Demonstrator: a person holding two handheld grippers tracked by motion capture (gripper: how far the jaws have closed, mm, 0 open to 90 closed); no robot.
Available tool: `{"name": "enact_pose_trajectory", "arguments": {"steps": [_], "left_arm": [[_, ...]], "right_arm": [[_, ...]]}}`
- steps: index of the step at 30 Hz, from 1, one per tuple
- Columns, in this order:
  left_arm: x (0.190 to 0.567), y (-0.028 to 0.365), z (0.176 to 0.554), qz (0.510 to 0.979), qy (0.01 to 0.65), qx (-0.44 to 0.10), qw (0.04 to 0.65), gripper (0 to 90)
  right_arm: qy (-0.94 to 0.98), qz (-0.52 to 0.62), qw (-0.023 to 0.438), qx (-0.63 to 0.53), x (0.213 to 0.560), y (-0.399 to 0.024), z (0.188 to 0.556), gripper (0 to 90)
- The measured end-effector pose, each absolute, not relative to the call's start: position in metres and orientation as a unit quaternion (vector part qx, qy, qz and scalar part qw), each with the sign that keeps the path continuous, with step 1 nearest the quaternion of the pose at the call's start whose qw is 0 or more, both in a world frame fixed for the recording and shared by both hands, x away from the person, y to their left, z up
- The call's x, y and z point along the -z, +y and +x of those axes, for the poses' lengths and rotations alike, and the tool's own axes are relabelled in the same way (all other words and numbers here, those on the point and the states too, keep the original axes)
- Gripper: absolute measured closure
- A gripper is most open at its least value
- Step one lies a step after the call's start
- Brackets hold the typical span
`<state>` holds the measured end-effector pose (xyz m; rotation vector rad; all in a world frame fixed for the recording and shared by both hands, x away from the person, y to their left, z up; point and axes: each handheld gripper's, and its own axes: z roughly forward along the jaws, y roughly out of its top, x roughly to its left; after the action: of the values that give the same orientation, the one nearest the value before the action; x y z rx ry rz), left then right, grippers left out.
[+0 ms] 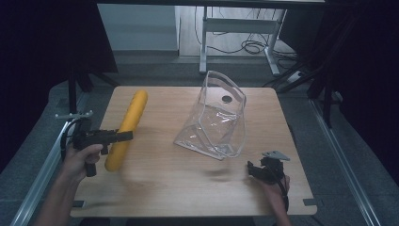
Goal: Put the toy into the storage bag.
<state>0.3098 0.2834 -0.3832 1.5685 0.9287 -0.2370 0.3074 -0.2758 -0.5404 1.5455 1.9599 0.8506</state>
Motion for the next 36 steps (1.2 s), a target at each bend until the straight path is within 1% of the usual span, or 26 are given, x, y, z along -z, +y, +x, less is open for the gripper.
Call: {"name": "enact_pose_trajectory", "arguments": {"steps": [4, 5, 6, 10, 11, 15, 27, 36], "left_arm": [[0.38, 0.28, 0.311, 0.668, 0.399, 0.102, 0.619, 50.8], [0.378, 0.278, 0.311, 0.655, 0.4, 0.105, 0.632, 50.9], [0.378, 0.278, 0.311, 0.655, 0.4, 0.105, 0.632, 50.8], [0.375, 0.273, 0.313, 0.623, 0.406, 0.111, 0.66, 50.8], [0.375, 0.273, 0.313, 0.623, 0.406, 0.111, 0.66, 50.8], [0.372, 0.263, 0.315, 0.604, 0.411, 0.098, 0.675, 50.8], [0.362, 0.234, 0.315, 0.576, 0.417, 0.053, 0.701, 50.7], [0.36, 0.213, 0.317, 0.568, 0.414, 0.044, 0.71, 50.8]], "right_arm": [[0.719, 0.568, 0.249, -0.312, 0.54, -0.276, 0.307, 20.4], [0.719, 0.568, 0.25, -0.312, 0.54, -0.276, 0.307, 20.4], [0.719, 0.568, 0.25, -0.312, 0.54, -0.276, 0.307, 20.4], [0.719, 0.568, 0.25, -0.312, 0.54, -0.276, 0.307, 20.6], [0.719, 0.568, 0.25, -0.312, 0.54, -0.276, 0.307, 20.6], [0.718, 0.57, 0.25, -0.311, 0.54, -0.276, 0.307, 20.8], [0.717, 0.571, 0.25, -0.311, 0.54, -0.276, 0.307, 20.9], [0.717, 0.572, 0.249, -0.312, 0.54, -0.276, 0.307, 21.0]]}}
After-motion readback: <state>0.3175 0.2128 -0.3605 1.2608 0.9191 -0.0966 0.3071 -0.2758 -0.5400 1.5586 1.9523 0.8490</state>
